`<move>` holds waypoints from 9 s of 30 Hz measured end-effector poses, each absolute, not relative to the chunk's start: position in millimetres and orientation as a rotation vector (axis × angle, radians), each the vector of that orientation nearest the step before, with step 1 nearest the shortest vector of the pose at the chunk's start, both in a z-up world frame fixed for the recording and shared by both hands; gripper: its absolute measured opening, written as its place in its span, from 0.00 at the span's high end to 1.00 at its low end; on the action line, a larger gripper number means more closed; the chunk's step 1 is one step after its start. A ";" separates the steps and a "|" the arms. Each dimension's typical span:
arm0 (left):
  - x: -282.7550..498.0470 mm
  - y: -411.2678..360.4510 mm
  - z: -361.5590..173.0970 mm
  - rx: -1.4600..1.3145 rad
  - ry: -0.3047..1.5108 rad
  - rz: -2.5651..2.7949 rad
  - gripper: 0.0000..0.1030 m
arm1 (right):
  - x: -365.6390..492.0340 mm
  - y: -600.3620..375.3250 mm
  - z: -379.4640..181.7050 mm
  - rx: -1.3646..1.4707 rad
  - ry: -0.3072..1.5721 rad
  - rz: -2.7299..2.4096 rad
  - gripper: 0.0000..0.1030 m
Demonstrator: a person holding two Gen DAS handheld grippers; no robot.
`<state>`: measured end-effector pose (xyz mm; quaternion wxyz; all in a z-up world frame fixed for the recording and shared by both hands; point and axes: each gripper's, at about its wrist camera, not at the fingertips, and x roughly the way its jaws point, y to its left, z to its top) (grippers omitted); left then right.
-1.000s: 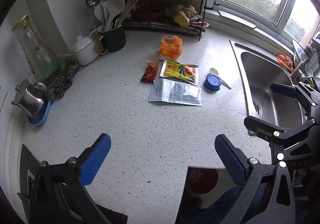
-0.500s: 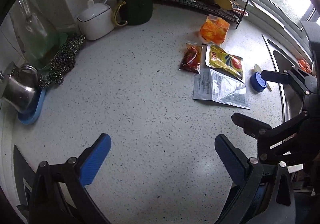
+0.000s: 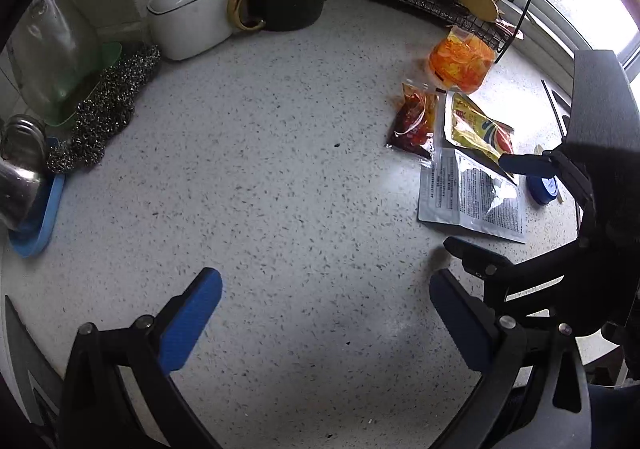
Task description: Collect trash
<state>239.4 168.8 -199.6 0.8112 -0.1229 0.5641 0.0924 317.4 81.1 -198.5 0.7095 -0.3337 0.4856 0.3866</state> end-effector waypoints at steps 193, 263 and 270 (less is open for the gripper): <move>283.3 131.9 -184.9 -0.160 1.283 0.105 0.92 | 334.2 66.1 -193.2 -0.563 1.121 0.997 0.41; 78.8 -201.3 -324.1 0.087 1.361 -0.383 0.92 | 67.3 -284.6 -231.1 -0.060 1.135 0.472 0.40; 88.9 -222.8 -376.4 0.105 1.386 -0.416 0.92 | 82.1 -297.7 -269.0 -0.050 1.149 0.441 0.40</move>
